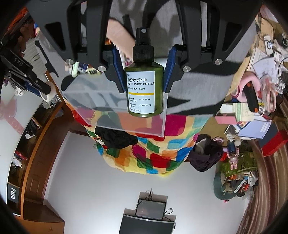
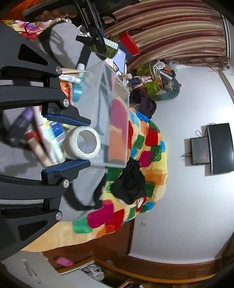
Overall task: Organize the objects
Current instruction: 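Grasp the green pump bottle with the left gripper while the right grasps the white tape roll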
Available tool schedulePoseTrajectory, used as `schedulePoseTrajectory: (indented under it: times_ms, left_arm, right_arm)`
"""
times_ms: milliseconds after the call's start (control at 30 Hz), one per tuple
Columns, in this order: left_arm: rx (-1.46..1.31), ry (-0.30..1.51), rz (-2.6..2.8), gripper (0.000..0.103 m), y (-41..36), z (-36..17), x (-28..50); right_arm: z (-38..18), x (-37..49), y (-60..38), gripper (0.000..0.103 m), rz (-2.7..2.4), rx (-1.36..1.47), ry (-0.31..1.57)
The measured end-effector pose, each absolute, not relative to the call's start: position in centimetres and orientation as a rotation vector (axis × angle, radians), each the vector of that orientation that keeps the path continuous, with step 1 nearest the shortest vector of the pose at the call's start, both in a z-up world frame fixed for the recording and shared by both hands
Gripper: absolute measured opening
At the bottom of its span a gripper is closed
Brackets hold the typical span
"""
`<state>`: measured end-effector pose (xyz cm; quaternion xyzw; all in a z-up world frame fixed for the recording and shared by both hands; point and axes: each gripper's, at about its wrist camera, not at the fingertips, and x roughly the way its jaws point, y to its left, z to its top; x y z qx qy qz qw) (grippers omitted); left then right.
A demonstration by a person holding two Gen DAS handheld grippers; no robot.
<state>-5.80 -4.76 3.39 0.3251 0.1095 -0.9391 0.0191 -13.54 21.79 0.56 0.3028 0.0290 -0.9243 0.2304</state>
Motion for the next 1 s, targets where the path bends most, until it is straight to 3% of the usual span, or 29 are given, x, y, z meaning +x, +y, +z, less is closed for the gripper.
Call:
schedulePoseTrajectory:
  times_ms: [467,1000]
  left_arm:
    - [1.141,0.336,-2.899,0.041,-5.2,3.6,-12.8]
    - [1.465,0.271,-2.840,0.041,-3.5,0.3,-17.9]
  right_arm:
    - [-0.2,-19.9,17.8,0.035,-2.470,0.959,0.064]
    - [-4.0,-24.0,15.1,0.035,-2.347,1.168,0.100]
